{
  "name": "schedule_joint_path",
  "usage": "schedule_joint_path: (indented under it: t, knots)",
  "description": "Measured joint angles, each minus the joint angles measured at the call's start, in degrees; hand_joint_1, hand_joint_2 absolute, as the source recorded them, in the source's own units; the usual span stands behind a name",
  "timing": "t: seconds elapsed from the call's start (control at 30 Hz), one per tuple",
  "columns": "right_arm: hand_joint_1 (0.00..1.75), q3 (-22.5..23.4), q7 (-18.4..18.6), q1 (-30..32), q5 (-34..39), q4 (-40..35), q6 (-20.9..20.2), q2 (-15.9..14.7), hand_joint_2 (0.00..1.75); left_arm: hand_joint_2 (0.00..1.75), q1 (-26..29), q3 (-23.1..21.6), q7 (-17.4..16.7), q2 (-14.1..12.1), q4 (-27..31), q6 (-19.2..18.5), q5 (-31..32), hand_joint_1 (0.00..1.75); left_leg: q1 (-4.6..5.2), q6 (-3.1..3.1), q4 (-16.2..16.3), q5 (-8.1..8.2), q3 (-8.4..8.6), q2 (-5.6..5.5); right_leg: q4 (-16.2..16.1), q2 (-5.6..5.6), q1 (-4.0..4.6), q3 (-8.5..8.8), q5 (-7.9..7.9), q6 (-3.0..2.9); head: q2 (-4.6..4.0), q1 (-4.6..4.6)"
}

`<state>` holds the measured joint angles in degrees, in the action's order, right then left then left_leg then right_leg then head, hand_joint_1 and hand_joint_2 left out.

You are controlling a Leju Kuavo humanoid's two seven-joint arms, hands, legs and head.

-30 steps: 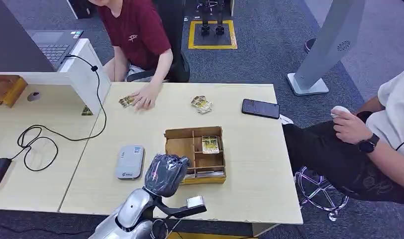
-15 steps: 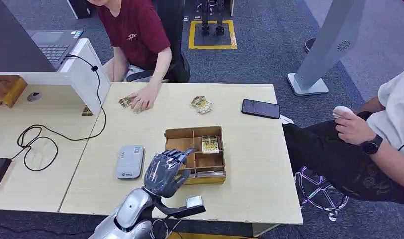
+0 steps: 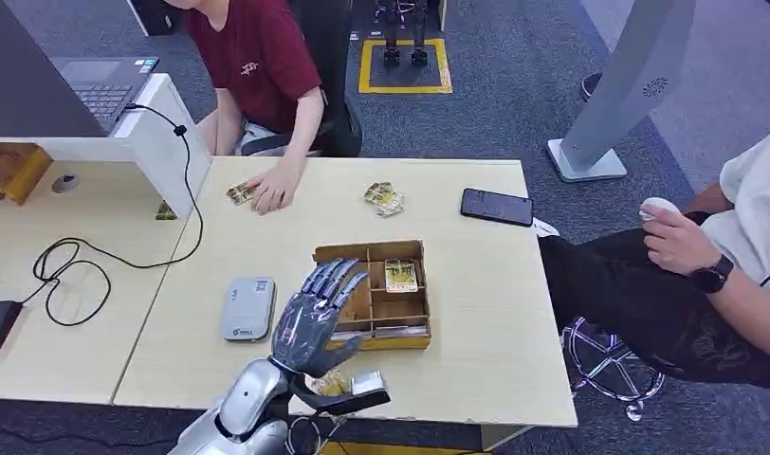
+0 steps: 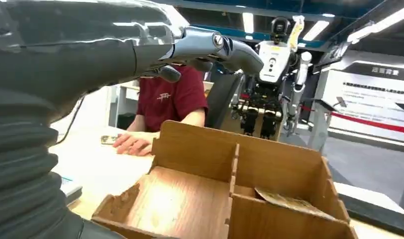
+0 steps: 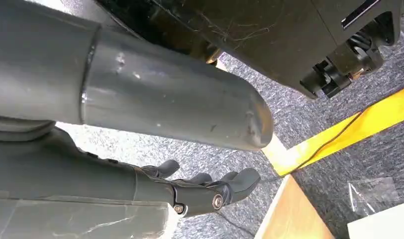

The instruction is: Pass the card to the sensor for recognition and then transmit it.

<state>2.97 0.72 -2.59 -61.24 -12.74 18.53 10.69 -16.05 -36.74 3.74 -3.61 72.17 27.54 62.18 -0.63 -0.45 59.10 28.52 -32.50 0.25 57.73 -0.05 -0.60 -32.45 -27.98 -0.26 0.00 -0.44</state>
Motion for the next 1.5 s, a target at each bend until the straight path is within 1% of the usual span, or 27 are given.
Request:
schedule_joint_path:
  t: [0.3,0.7,0.73,0.8,0.83,0.9,1.07,1.23,1.5]
  knots:
    - [0.0,-0.1,0.0,0.0,0.2,0.0,0.2,0.0,0.0,1.75,0.3,1.3,1.0,-0.3,2.4,0.7,-1.2,0.0,0.0,0.0,0.0,0.0,0.0,0.0,0.0,0.0,0.0,0.0,0.0,0.0,0.0,-0.02]
    - [0.0,-0.2,-0.1,0.0,0.8,0.0,0.3,0.0,0.0,1.75,0.8,2.1,1.8,-0.3,3.3,1.5,-2.1,0.0,0.0,0.0,0.0,0.0,0.0,0.0,0.0,0.0,0.0,0.0,0.0,0.0,0.0,-0.02]
    - [0.0,-0.2,-0.1,0.0,0.9,0.0,0.3,0.0,0.0,1.75,0.9,2.1,2.1,-0.3,3.5,1.4,-2.5,0.0,0.0,0.0,0.0,0.0,0.0,0.0,0.0,0.0,0.0,0.0,0.0,0.0,0.0,0.0]
    - [0.0,-0.2,-0.4,0.0,1.0,0.0,0.5,0.0,0.0,1.75,1.1,2.1,4.3,-0.6,4.1,0.8,-5.4,0.0,0.0,0.0,0.0,0.0,-0.01,0.0,0.0,0.0,0.0,0.0,0.0,0.0,0.0,0.0]
    - [0.0,-0.2,-0.7,0.0,1.0,0.0,0.6,0.0,0.0,1.75,1.4,2.1,6.0,-1.0,4.7,-0.2,-7.4,0.0,0.0,0.0,0.0,0.0,0.0,0.01,0.0,0.01,0.0,0.0,0.0,0.0,-0.02,0.0]
    - [0.0,-0.2,-0.8,0.1,1.0,0.0,0.7,0.0,0.0,1.75,2.4,2.1,8.6,-2.3,5.9,-1.2,-8.8,0.0,0.0,0.0,0.0,0.0,0.0,0.03,0.0,0.04,0.0,0.0,0.0,0.0,0.0,-0.02]
    - [0.0,-0.2,-0.8,0.1,1.1,0.0,0.6,0.0,0.0,1.75,5.4,1.9,12.2,-5.2,8.1,-1.9,-8.2,0.0,-0.01,-0.01,0.0,0.0,0.0,0.02,0.0,0.04,0.01,-0.02,-0.01,0.0,0.0,-0.02]
    - [0.0,-0.3,-0.7,0.1,1.2,0.0,0.6,0.0,0.0,1.75,7.6,0.6,13.3,-7.0,8.5,-1.8,-6.9,0.0,-0.01,0.0,0.0,0.0,-0.01,0.02,0.0,0.02,0.01,-0.02,-0.01,0.0,0.0,0.0]
    - [0.0,-0.7,-0.7,0.1,1.2,0.0,0.4,0.0,0.0,1.75,8.3,-1.2,13.4,-7.5,8.5,-1.6,-6.7,0.0,0.0,0.0,0.0,0.0,0.0,0.01,0.0,0.02,0.0,0.0,0.0,0.0,0.0,0.0]
